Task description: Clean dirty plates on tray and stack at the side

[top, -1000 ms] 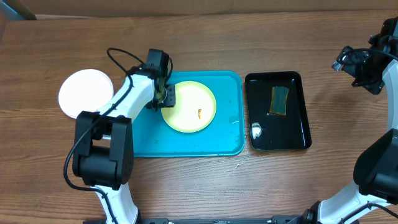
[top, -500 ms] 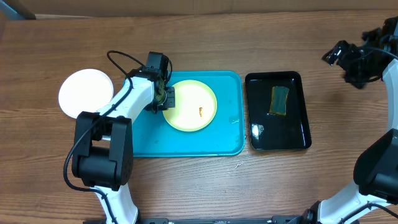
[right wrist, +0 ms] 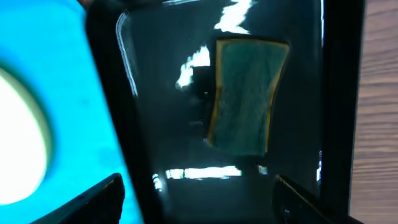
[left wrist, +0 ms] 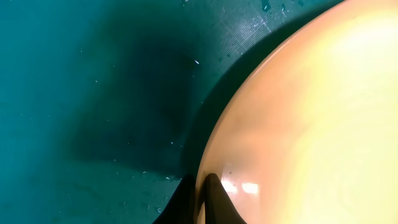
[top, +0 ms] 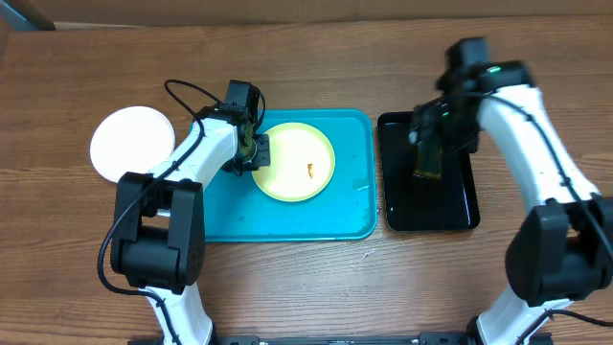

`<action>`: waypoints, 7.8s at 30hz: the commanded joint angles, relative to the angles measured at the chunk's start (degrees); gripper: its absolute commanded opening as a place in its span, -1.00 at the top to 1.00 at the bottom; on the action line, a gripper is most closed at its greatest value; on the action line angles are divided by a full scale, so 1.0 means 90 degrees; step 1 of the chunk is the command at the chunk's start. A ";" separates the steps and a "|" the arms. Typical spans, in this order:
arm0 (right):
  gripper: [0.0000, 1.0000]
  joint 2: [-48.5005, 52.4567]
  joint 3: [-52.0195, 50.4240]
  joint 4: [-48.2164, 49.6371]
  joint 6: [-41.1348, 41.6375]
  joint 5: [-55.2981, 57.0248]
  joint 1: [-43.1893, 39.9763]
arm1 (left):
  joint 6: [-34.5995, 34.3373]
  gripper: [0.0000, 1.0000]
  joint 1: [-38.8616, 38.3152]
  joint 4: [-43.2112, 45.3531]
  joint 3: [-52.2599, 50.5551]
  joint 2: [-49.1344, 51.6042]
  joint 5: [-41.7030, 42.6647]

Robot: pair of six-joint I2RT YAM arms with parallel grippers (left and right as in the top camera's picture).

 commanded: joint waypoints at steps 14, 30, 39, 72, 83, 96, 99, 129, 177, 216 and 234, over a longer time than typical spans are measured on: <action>-0.15 -0.0095 -0.2271 0.2392 0.0325 0.0505 0.0138 | -0.0092 0.86 0.0012 -0.0022 -0.0211 0.0109 -0.0138; 0.72 -0.0126 -0.2161 0.2023 0.0262 0.0325 0.0136 | -0.0092 0.84 0.0012 -0.0024 -0.0211 0.0109 -0.0138; -0.51 -0.0126 -0.1780 0.1756 0.0253 0.0726 0.0090 | -0.0092 0.78 0.0012 -0.0022 -0.0211 0.0109 -0.0138; -0.09 -0.0083 -0.2414 0.2314 0.0250 0.0284 0.0095 | -0.0092 0.70 0.0012 -0.0017 -0.0211 0.0109 -0.0134; 0.93 -0.0085 -0.2212 0.2305 0.0253 0.0211 0.0102 | -0.0092 0.12 0.0012 0.0350 -0.0211 0.0109 -0.0136; 0.93 -0.0085 -0.2222 0.2208 0.0250 0.0216 0.0102 | -0.0146 0.92 0.0012 -0.0032 -0.0211 0.0109 -0.0080; 0.93 -0.0085 -0.2222 0.2208 0.0129 0.0233 0.0102 | -0.0457 0.89 0.0012 -0.0440 -0.0211 0.0109 -0.0080; -0.11 -0.0078 -0.2370 0.2448 -0.0068 0.0066 0.0107 | -0.0517 0.84 0.0005 -0.0027 -0.0211 0.0109 -0.0090; 0.92 -0.0175 -0.1562 0.1790 -0.0199 0.0012 0.0102 | -0.0517 0.91 0.0005 0.0053 -0.0211 0.0109 -0.0087; 0.92 -0.0102 0.0313 0.1668 -0.0716 0.0335 0.1936 | -0.0517 0.92 -0.0039 0.0068 -0.0211 0.0109 0.0629; 0.92 0.1355 0.0308 0.2625 -0.1501 0.2317 0.3366 | -0.0517 0.91 -0.0039 0.0053 -0.0211 0.0109 0.0627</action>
